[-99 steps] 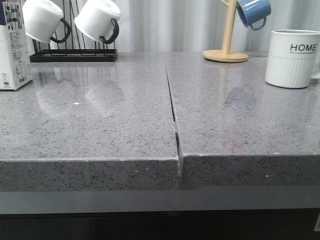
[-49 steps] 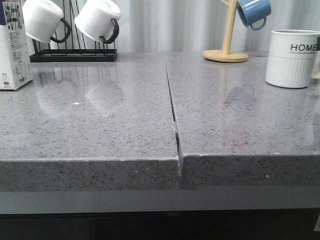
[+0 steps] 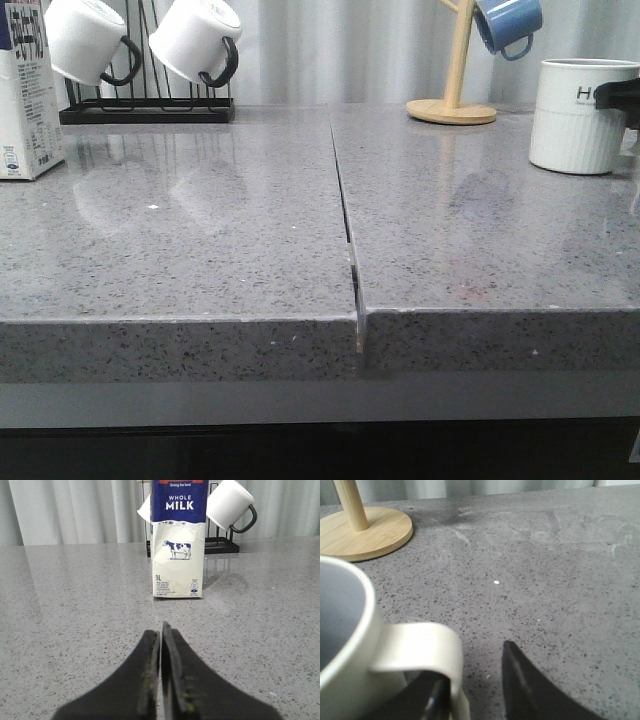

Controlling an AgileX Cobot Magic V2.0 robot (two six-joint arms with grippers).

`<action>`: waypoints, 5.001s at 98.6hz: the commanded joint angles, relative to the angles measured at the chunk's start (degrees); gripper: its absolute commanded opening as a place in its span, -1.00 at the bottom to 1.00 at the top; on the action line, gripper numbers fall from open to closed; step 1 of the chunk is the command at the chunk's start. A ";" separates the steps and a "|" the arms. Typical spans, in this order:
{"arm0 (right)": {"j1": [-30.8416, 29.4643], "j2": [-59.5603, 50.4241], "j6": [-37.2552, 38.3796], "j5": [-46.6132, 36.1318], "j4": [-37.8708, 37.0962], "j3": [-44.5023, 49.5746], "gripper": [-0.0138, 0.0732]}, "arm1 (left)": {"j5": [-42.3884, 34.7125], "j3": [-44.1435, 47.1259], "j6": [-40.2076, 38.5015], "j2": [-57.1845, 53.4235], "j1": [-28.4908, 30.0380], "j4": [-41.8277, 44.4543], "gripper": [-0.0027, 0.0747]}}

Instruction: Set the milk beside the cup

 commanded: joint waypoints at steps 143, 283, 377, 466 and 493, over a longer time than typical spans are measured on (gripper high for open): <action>28.31 -3.70 -0.37 -2.80 2.83 -5.50 -0.72 | -4.33 2.33 -0.53 -1.87 0.08 -0.08 -0.96; 29.26 -22.19 -0.32 8.82 2.72 9.01 -0.61 | -4.33 2.33 -0.53 -1.87 0.08 -0.08 -0.96; 29.26 -81.91 -0.32 43.33 2.30 26.97 -0.84 | -4.33 2.33 -0.53 -1.87 0.08 -0.08 -0.96; 29.26 -95.72 -0.32 44.84 2.30 34.20 -0.84 | 6.06 -8.86 -0.13 -1.51 0.08 2.53 -0.99; 29.26 -95.72 -0.32 44.84 2.30 34.20 -0.84 | 14.60 -19.44 -0.13 6.24 0.08 2.68 -0.99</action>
